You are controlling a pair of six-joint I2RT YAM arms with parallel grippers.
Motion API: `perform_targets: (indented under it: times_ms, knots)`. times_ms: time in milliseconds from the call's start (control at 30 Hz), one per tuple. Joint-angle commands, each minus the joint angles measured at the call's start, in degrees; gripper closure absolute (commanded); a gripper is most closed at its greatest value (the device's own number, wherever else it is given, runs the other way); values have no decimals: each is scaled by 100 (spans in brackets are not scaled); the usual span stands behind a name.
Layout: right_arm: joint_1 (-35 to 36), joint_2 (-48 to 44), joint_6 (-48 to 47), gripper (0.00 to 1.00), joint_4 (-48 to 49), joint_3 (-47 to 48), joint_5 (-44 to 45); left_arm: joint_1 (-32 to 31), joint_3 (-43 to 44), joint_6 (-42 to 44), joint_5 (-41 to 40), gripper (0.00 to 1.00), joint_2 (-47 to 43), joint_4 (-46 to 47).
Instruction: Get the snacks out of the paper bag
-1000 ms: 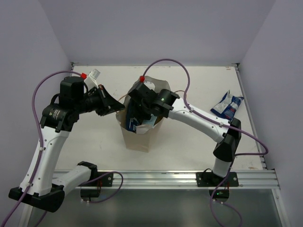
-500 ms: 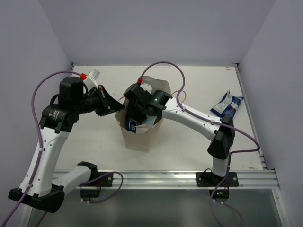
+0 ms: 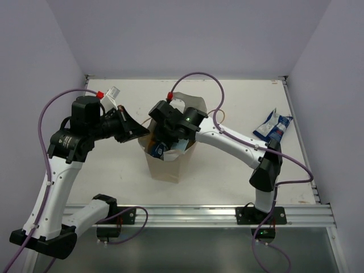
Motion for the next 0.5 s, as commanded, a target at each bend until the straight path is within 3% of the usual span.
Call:
perform_targets:
  times_ms: [0,200,467]
  knots:
    - [-7,-719,-67,100,-284,397,600,37,-94,-81,58,100,-88,150]
    - [-16,-1466,-409,100,-443,783,750,37,-366,-81,22,100,-176,256]
    - [-86,-1633,-1068,100,-768,2365,1083,37,-516,-81,5,100,-176,353]
